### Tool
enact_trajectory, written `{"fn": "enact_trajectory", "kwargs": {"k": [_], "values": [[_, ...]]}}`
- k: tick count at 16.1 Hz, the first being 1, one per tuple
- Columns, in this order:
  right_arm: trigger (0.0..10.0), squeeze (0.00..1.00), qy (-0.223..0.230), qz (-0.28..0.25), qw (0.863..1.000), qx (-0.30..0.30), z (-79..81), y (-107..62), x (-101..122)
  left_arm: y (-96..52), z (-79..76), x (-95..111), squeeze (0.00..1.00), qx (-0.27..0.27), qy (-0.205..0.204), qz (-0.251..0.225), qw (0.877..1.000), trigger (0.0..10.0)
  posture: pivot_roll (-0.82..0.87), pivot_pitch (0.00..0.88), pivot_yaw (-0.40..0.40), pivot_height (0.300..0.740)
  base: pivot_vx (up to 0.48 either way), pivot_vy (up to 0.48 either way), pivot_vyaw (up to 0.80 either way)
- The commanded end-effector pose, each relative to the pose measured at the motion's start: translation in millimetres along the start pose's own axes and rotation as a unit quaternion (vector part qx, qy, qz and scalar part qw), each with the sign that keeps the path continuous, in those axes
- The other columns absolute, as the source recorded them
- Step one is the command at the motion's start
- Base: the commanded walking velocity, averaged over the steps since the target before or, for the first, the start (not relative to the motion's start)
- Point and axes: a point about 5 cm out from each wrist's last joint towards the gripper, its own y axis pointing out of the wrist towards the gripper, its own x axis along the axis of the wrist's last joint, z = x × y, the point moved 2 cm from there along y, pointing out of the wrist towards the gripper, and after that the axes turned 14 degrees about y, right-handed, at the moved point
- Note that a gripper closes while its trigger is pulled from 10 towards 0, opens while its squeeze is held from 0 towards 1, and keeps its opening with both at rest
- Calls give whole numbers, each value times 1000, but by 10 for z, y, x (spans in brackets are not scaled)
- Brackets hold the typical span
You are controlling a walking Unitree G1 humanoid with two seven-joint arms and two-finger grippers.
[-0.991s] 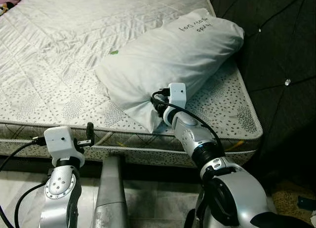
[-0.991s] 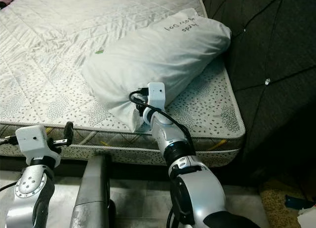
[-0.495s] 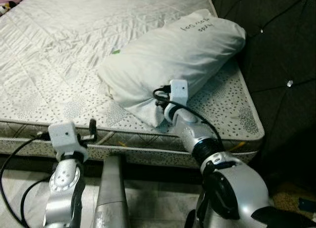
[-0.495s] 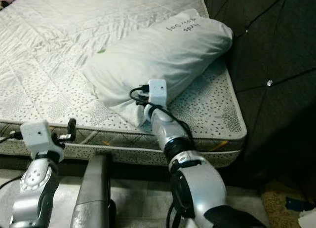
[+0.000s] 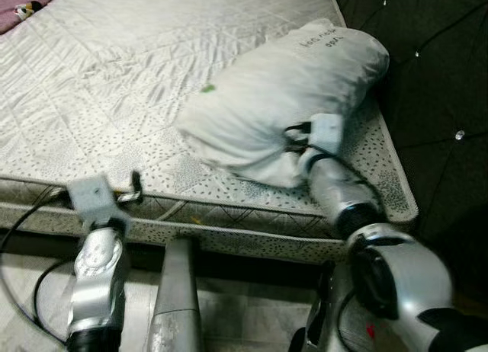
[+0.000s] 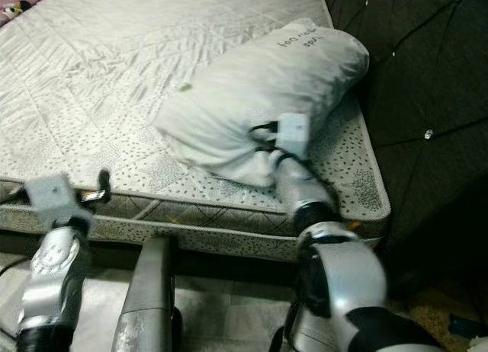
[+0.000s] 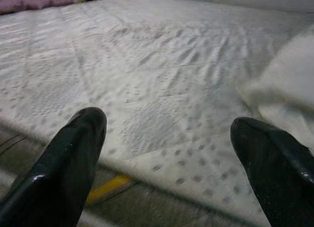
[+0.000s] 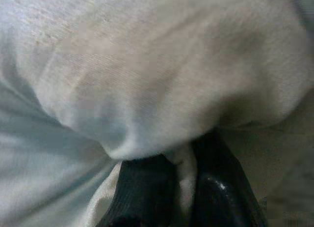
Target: Clean up the room
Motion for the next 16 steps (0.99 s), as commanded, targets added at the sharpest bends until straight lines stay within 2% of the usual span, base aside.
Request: {"fn": "enact_trajectory", "kwargs": {"k": [1,4,6,8,11,12,14,16], "values": [[0,0,10,-100,994,-50,-235,7,586,5,-2,-14,0,1,1,0,1000,10000,113,0,3,491,0,0,0],[0,0,-6,-156,982,-106,-574,-65,996,-16,-52,-64,0,-1,-2,5,1000,10000,108,0,-2,491,0,0,0],[0,0,-11,-197,969,-152,-810,-158,1270,5,-30,-69,0,4,-2,6,1000,10000,108,0,-4,491,0,0,0],[0,0,-38,-216,955,-198,-1018,-247,1384,23,-18,-63,0,8,0,3,1000,10000,111,0,-7,491,0,0,0],[0,0,-111,-193,956,-191,-1153,-275,1211,18,-10,-50,0,10,1,0,1000,10000,100,0,-4,491,0,0,0],[0,0,-120,-184,956,-194,-1205,-288,1139,15,-4,-59,0,10,2,1,1000,10000,94,0,-3,491,0,0,0],[0,0,-169,-149,956,-190,-1387,-398,650,29,8,-78,0,9,2,3,1000,10000,84,0,14,491,0,0,0],[0,0,-182,-138,956,-182,-1436,-483,418,40,12,-73,0,5,2,3,1000,10000,80,0,20,491,0,0,0]]}}
